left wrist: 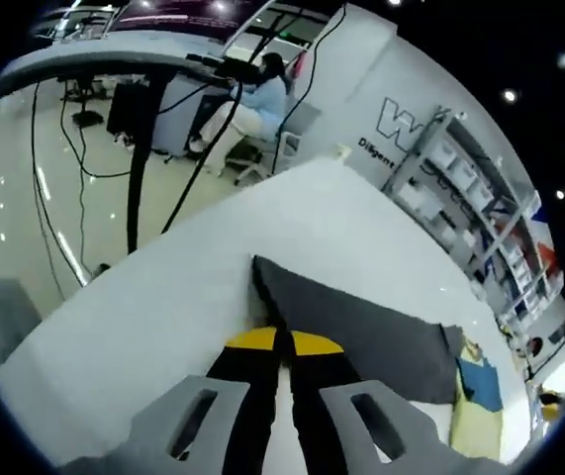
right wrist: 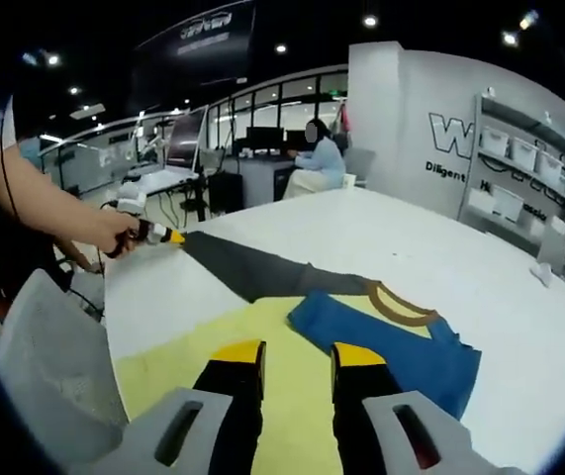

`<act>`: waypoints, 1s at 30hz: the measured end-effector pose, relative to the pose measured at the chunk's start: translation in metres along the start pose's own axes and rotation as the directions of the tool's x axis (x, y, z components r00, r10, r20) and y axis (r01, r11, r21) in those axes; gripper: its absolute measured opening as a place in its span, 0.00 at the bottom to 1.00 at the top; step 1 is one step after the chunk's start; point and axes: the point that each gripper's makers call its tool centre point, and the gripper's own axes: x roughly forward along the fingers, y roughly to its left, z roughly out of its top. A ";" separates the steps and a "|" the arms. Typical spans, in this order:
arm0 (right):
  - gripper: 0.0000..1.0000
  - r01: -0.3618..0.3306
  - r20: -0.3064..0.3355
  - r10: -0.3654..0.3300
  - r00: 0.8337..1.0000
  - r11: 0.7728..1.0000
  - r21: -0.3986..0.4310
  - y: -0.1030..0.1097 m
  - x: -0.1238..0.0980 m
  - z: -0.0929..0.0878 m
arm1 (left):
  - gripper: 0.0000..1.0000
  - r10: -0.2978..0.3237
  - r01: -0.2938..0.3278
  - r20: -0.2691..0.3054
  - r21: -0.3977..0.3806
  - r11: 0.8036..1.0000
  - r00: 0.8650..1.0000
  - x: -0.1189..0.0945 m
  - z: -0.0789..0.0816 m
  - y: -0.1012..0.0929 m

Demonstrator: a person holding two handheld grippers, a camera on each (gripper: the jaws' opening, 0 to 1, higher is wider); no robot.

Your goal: Fold the garment on the visible template until the final outline fits inside the template.

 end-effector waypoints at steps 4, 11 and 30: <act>0.21 0.006 0.003 -0.006 1.000 1.000 0.007 -0.003 -0.003 -0.002 | 0.01 -0.120 0.118 0.077 0.031 0.993 0.990 0.000 0.027 -0.047; 0.24 0.017 0.001 -0.017 1.000 1.000 0.023 -0.008 -0.009 -0.010 | 0.01 -0.324 0.310 0.169 0.107 0.945 0.931 -0.009 0.067 -0.133; 0.38 0.047 -0.003 -0.047 0.999 0.996 0.078 -0.032 -0.034 -0.034 | 0.01 -0.675 0.656 -0.023 0.261 0.708 0.738 -0.010 0.002 -0.343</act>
